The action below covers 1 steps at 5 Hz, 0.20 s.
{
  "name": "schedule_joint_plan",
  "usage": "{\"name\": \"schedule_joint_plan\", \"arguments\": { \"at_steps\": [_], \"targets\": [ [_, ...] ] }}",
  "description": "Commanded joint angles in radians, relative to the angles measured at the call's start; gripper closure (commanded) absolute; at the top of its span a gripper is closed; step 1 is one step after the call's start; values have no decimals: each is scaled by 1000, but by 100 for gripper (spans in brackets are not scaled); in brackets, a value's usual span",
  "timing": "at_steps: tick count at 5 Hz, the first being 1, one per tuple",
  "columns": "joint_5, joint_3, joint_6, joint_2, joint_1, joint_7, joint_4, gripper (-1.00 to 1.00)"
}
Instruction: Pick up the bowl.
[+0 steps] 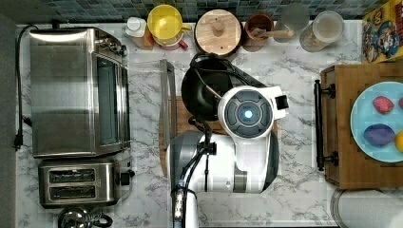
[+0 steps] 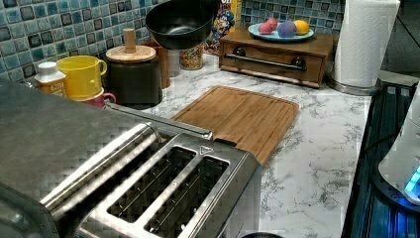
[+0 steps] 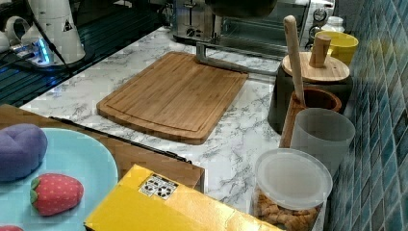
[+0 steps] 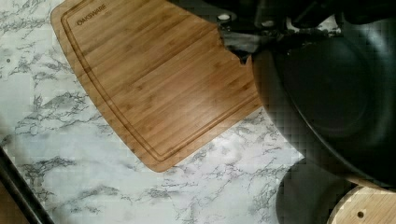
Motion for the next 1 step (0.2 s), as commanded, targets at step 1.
{"name": "schedule_joint_plan", "arguments": {
  "at_steps": [1],
  "targets": [
    [3,5,12,-53,5,-22,97,100]
  ]
}}
